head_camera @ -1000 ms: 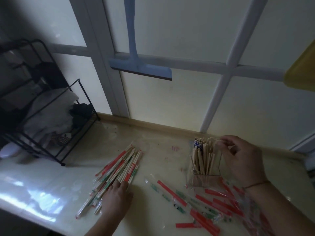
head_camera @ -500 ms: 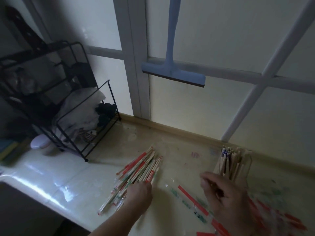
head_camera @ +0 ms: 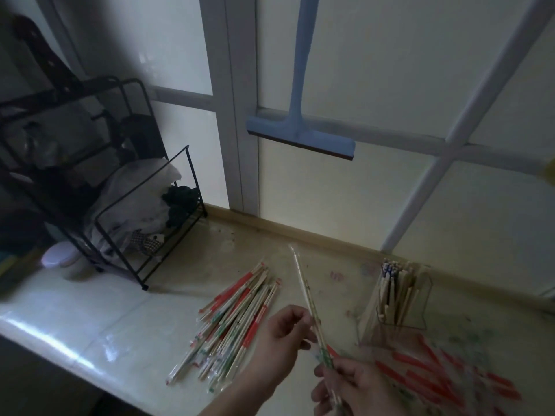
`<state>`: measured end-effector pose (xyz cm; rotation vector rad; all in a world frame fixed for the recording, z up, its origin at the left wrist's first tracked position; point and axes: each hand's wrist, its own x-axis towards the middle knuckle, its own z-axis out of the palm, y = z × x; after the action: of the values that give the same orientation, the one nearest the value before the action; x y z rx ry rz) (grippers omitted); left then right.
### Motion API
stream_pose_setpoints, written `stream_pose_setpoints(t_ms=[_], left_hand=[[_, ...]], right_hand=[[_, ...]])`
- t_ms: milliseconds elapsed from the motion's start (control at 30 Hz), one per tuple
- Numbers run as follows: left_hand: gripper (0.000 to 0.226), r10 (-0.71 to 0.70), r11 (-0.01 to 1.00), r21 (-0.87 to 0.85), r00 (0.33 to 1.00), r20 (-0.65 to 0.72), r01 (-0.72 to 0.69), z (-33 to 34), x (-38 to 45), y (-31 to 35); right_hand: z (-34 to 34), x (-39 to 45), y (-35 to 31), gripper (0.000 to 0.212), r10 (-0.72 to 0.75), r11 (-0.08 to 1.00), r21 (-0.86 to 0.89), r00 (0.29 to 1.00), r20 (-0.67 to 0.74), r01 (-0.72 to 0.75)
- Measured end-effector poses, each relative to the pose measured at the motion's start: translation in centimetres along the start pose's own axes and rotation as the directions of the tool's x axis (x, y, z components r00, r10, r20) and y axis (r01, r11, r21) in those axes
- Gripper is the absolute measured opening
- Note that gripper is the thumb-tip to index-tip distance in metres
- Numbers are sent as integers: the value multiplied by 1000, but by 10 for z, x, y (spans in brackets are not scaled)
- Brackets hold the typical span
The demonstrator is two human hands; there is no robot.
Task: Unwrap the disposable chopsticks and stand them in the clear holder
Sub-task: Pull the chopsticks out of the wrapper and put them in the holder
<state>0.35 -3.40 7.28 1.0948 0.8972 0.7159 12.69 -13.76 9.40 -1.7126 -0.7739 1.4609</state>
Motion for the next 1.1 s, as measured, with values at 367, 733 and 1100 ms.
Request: stream_pose_setpoints(t_ms=[367,733,1100], left_hand=[[17,-112,975,-208,978,-177,74,9,26,56],[16,-130,968,-228,986,-106,104,39,0,41],[14,-94,989,-119,995,-12,92,56,-18,39]], right_hand=[[-8,-30,6,18,6,997,-72,998,-66,-10],[-19,-44,2,20,-28,999,-44,997,-74,24],[-25,-46,-2,11,9,999,-48,993,-118,-15]])
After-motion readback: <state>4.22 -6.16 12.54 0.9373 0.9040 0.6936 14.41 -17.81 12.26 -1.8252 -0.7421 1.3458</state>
